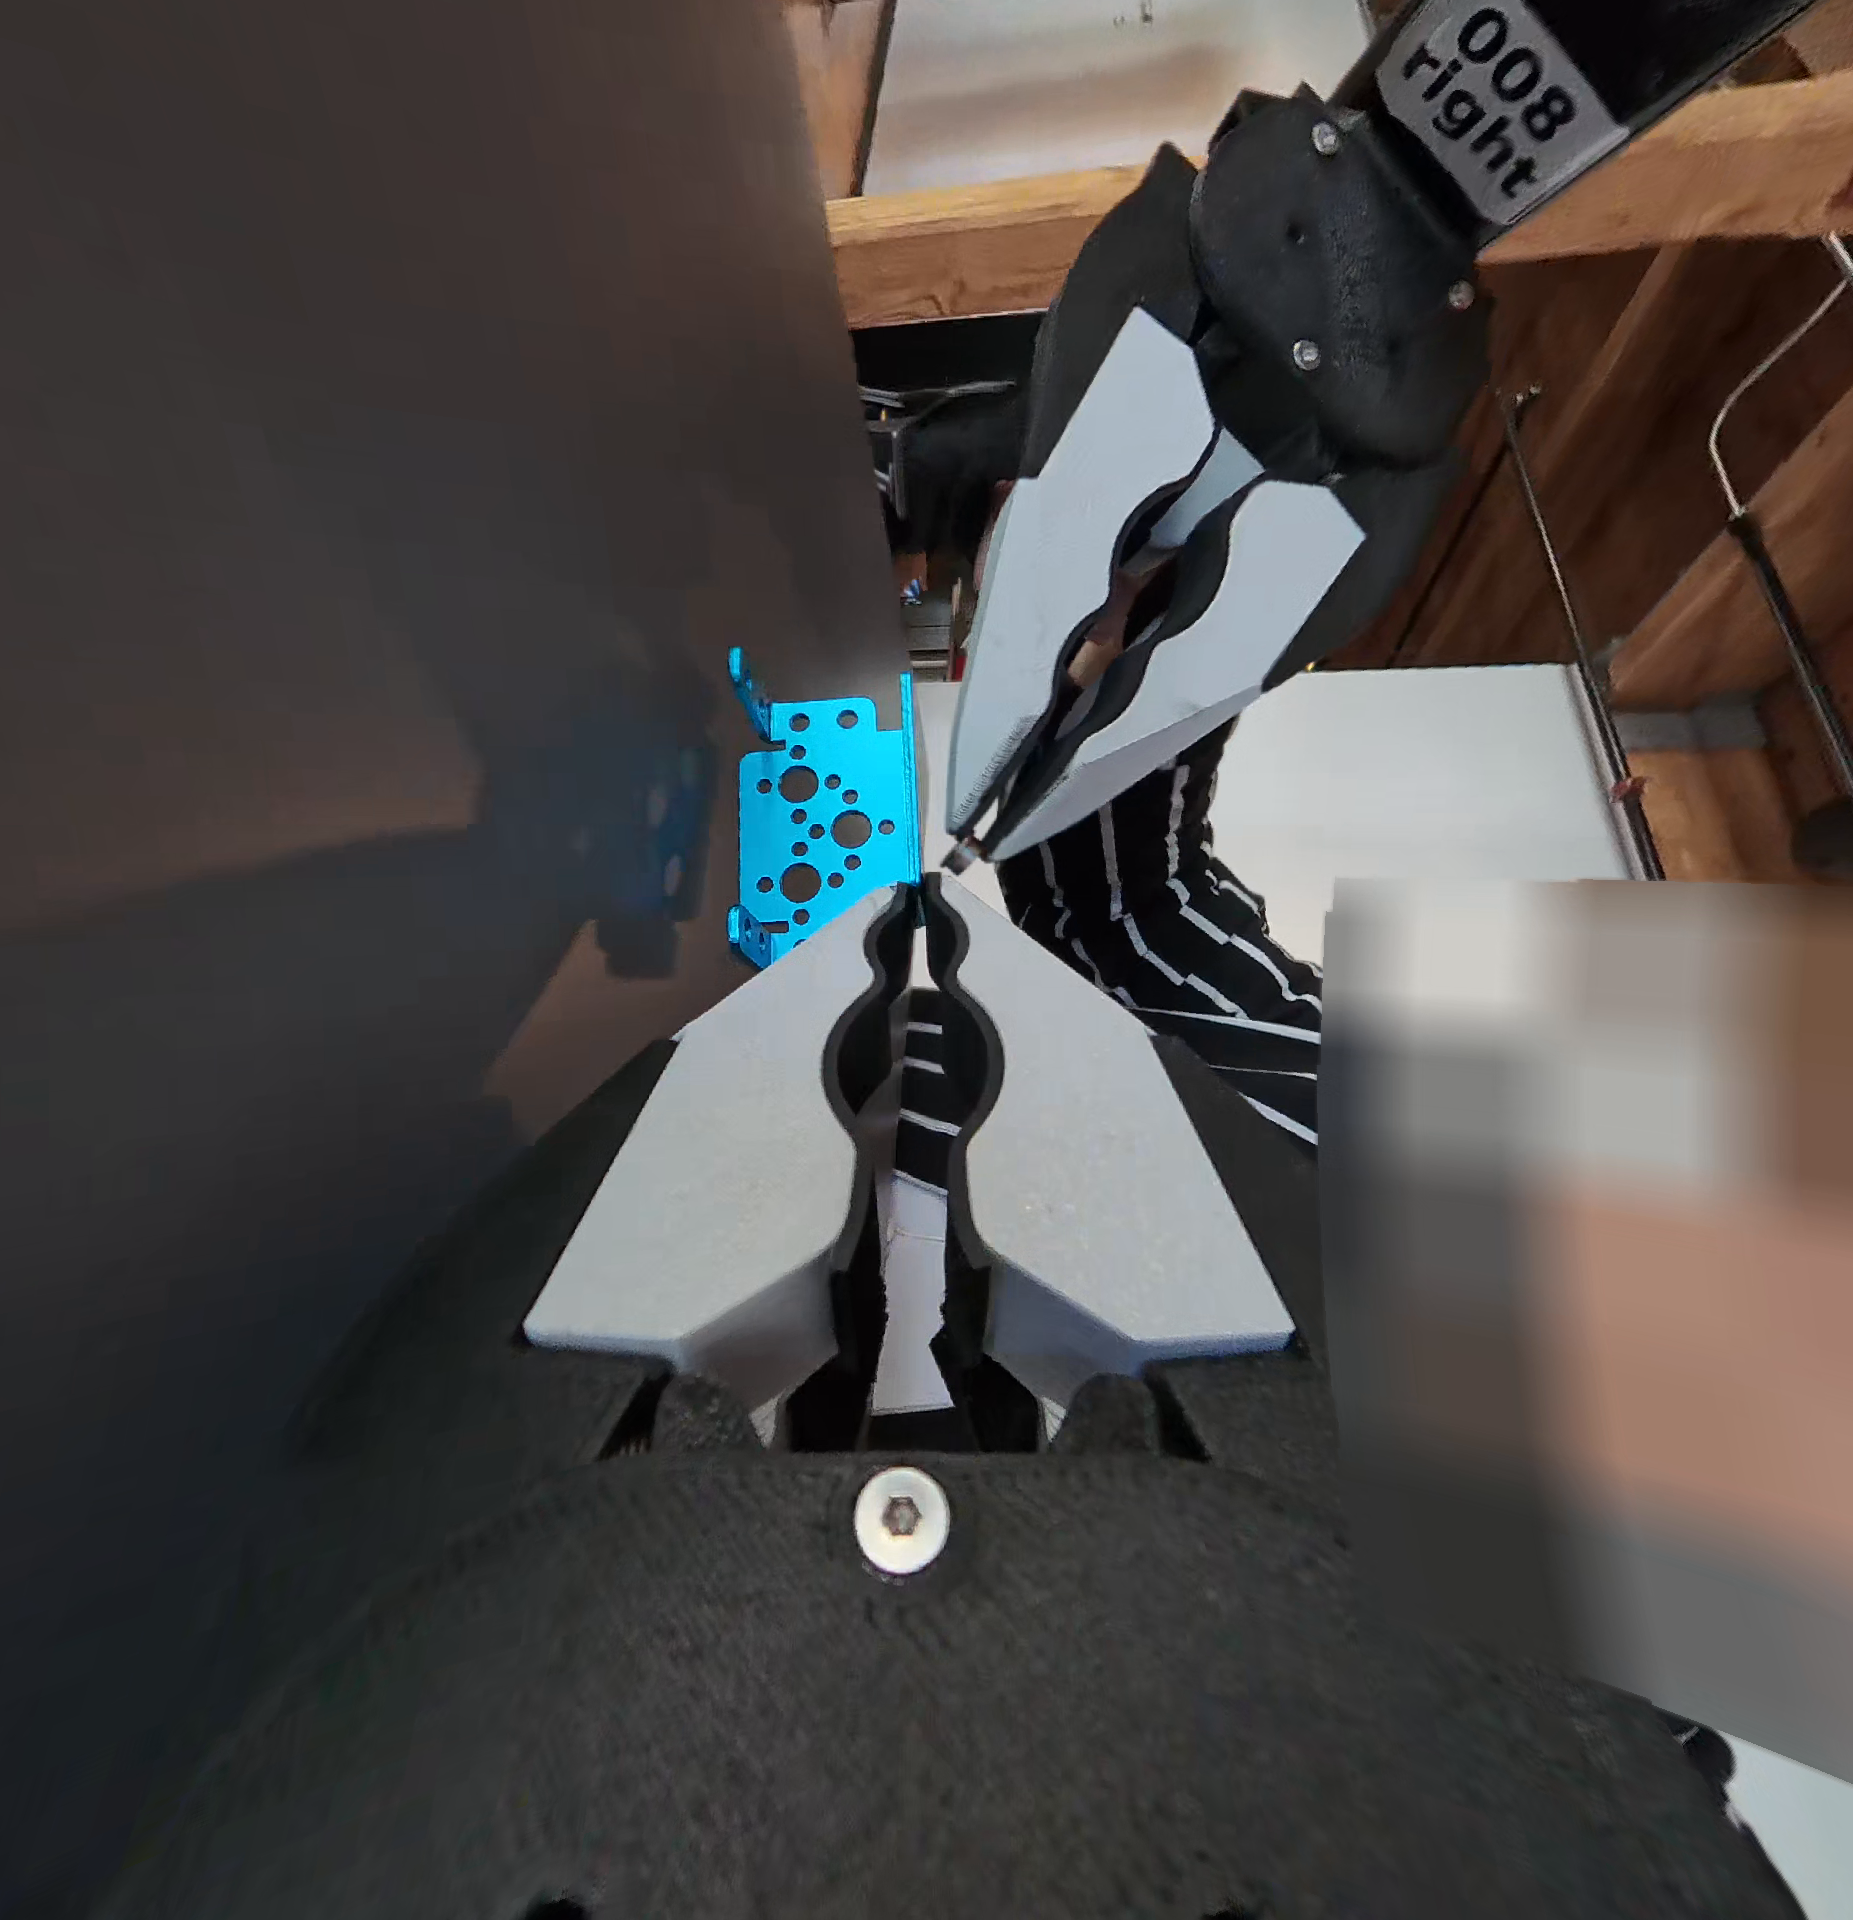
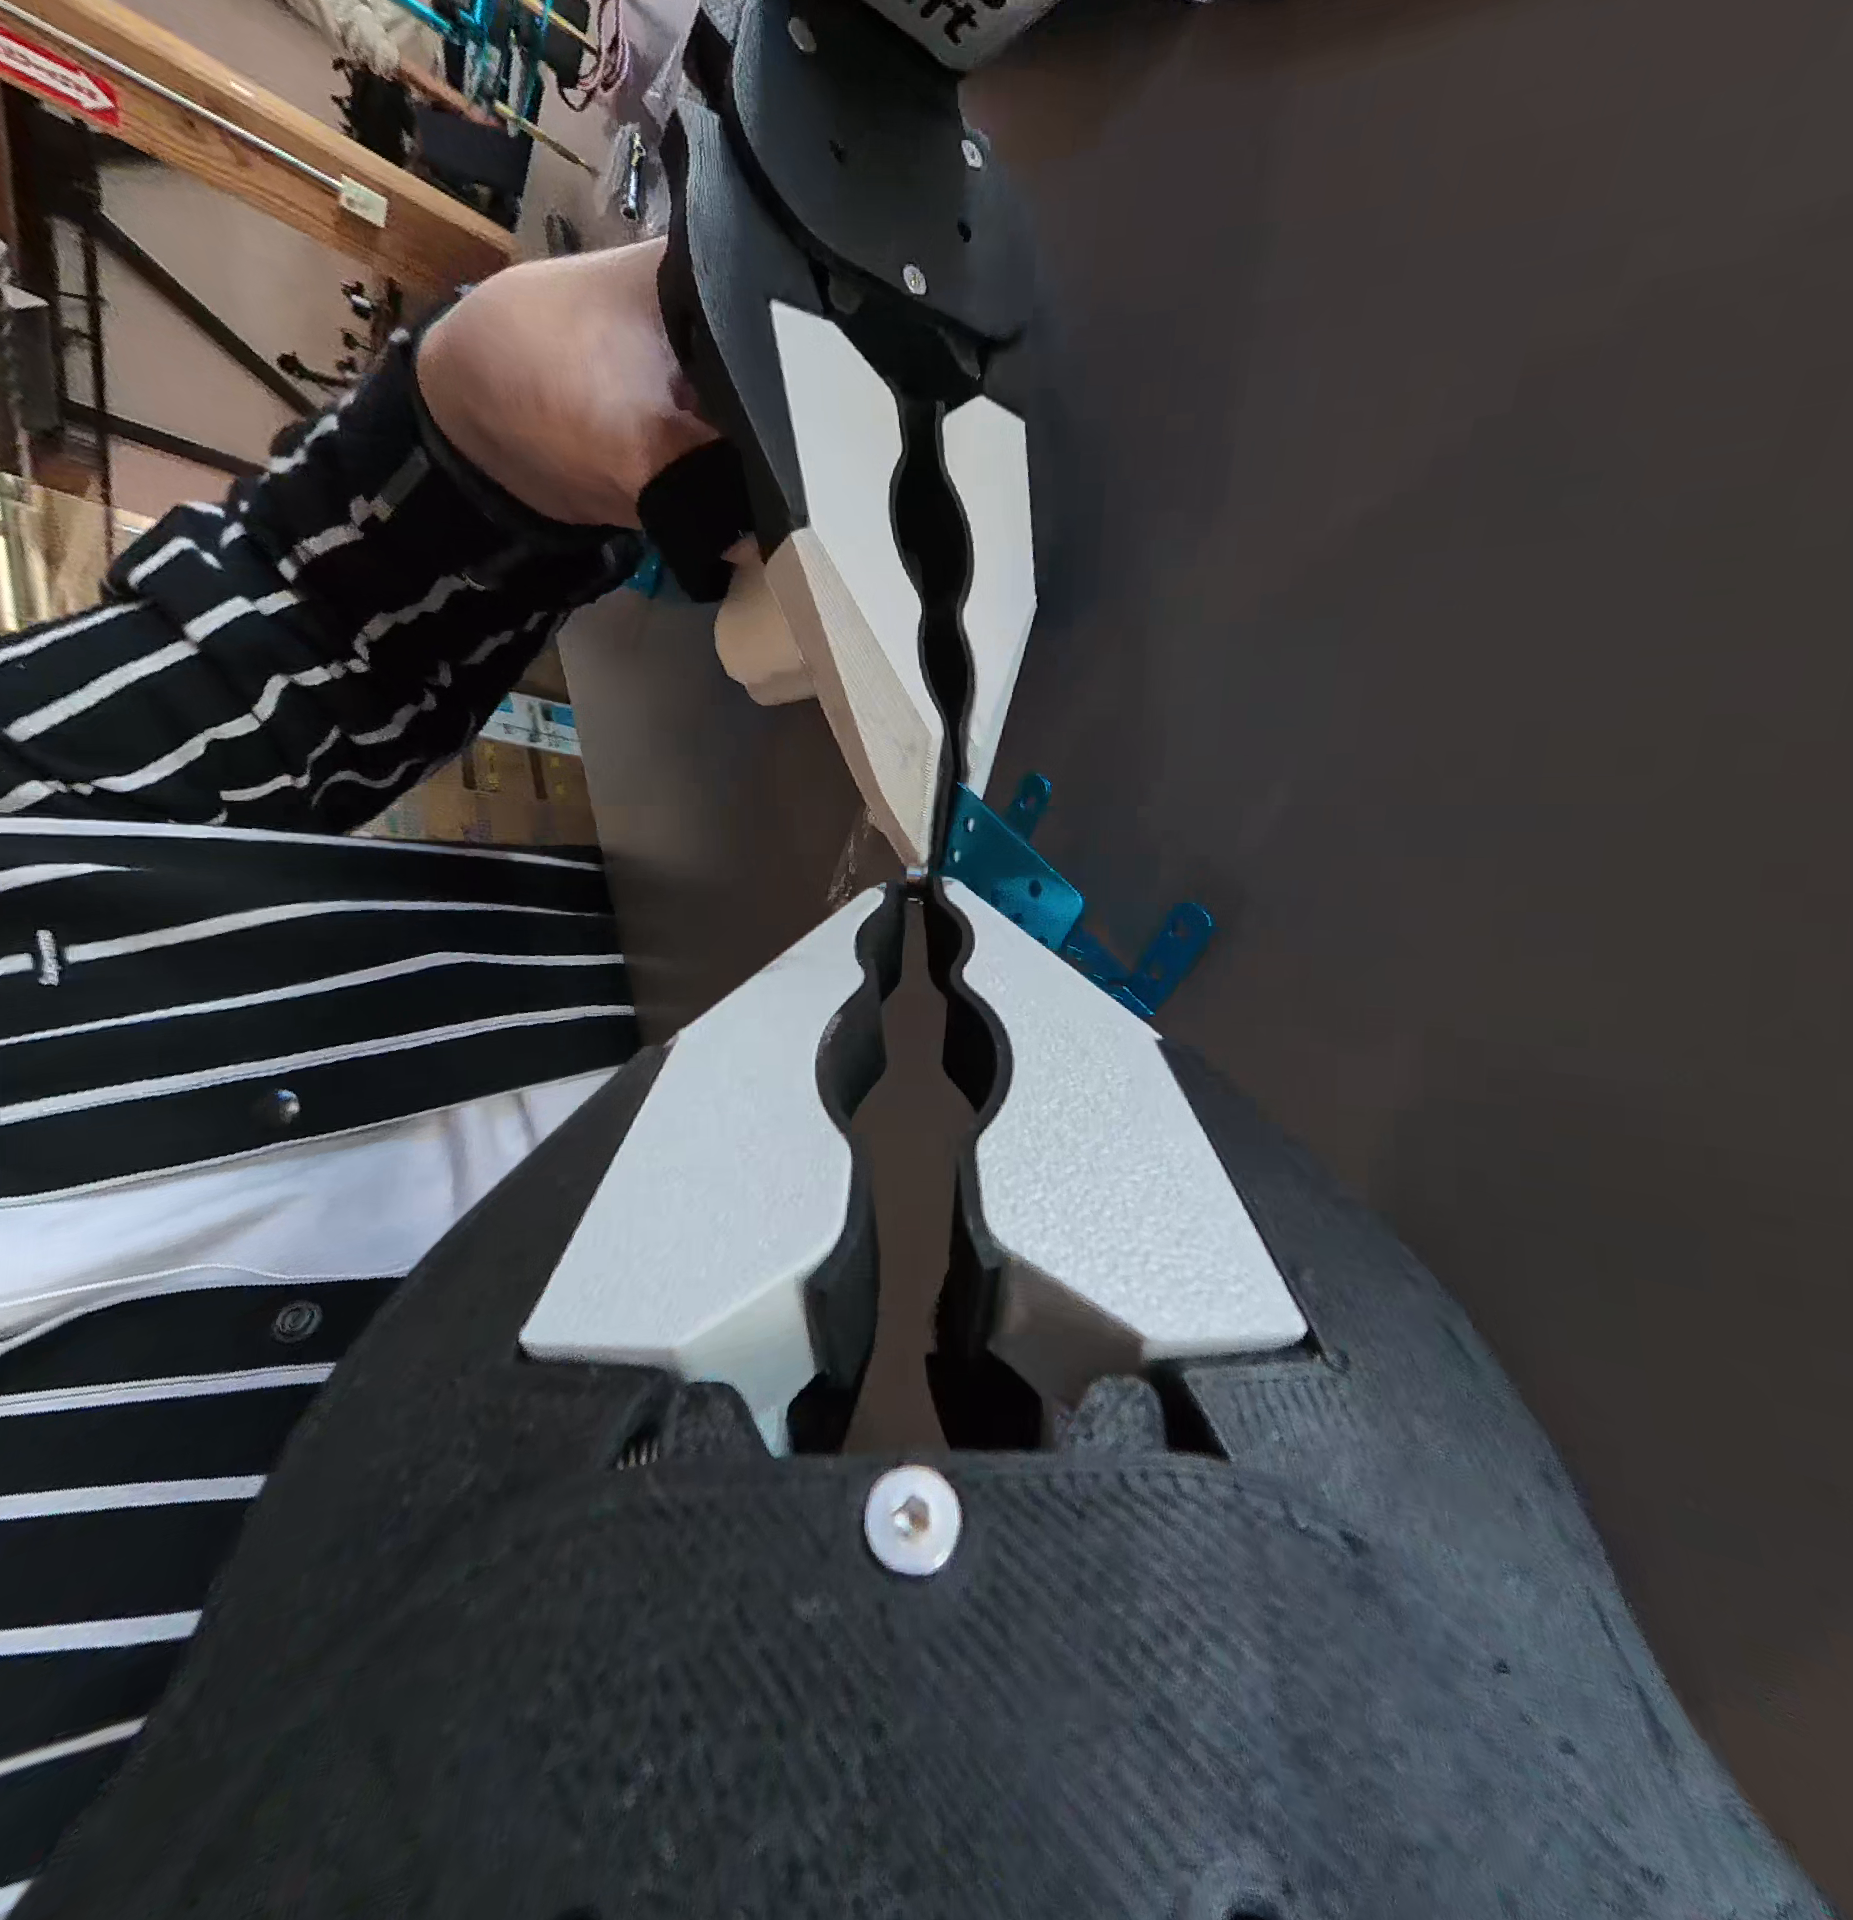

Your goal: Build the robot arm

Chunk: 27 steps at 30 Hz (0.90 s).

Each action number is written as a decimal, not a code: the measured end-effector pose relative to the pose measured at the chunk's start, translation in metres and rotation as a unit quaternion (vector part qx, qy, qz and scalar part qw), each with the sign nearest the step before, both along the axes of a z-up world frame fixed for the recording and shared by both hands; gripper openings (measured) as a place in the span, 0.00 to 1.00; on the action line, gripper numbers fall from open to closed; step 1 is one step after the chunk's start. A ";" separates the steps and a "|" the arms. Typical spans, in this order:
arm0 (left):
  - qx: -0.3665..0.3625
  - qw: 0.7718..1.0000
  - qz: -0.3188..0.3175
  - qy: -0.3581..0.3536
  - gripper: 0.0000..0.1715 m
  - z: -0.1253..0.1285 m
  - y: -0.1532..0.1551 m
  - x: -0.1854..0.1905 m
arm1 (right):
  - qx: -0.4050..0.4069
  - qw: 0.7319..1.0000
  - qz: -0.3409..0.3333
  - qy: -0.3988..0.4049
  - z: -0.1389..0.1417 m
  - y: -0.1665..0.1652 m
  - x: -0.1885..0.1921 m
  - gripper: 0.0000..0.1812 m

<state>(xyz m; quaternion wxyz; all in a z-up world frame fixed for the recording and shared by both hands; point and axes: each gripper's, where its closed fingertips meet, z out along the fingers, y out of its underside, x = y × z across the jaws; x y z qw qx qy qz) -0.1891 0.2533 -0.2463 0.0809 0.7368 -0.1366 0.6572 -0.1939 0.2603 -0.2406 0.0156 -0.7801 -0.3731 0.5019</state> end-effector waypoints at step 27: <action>0.012 0.996 0.075 0.044 0.12 -0.007 0.030 -0.022 | -0.059 0.998 -0.008 0.003 -0.011 0.019 -0.008 0.02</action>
